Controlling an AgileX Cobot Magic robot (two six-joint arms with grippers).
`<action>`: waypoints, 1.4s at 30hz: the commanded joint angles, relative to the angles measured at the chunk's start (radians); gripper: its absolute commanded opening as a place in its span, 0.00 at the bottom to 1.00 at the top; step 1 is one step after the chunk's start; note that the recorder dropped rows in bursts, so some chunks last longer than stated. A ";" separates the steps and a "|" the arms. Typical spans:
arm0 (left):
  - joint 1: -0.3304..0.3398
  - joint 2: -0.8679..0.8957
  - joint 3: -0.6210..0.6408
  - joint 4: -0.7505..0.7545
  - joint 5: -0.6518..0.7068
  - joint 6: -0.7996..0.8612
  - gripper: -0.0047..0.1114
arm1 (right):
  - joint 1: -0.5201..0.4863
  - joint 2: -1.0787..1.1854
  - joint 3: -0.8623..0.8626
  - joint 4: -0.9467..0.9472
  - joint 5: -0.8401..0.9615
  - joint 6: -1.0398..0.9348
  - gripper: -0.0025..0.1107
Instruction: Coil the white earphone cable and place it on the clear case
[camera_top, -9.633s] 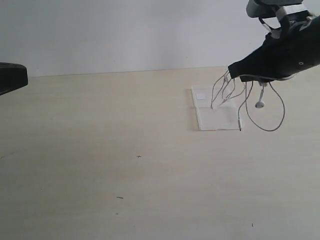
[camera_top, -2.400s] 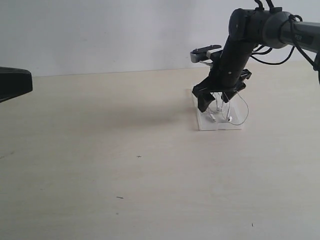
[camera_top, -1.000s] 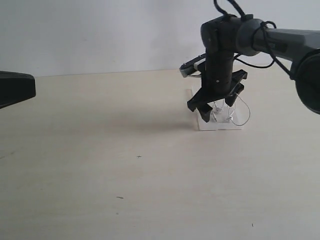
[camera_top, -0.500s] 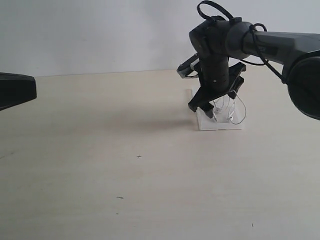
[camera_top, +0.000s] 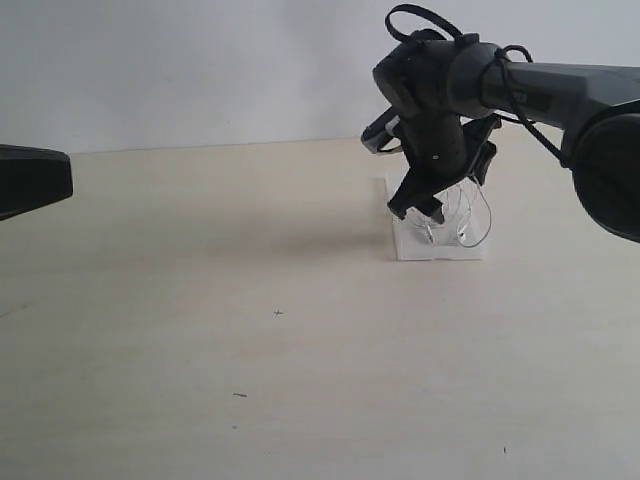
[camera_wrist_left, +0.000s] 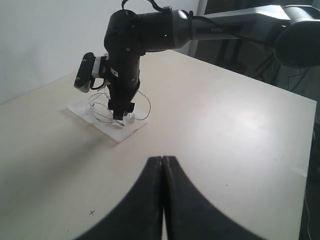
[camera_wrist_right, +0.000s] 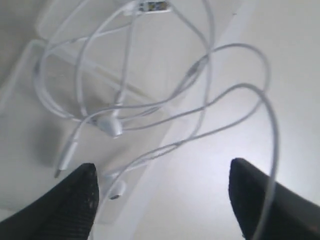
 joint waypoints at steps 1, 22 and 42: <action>0.000 0.000 0.002 -0.009 -0.004 -0.005 0.04 | 0.003 -0.022 -0.011 -0.097 0.002 0.043 0.63; 0.000 0.000 0.002 -0.009 -0.004 -0.005 0.04 | 0.045 0.007 -0.011 0.038 -0.014 -0.021 0.71; 0.000 0.000 0.002 -0.009 -0.005 -0.005 0.04 | 0.060 0.006 -0.011 0.020 -0.005 -0.003 0.70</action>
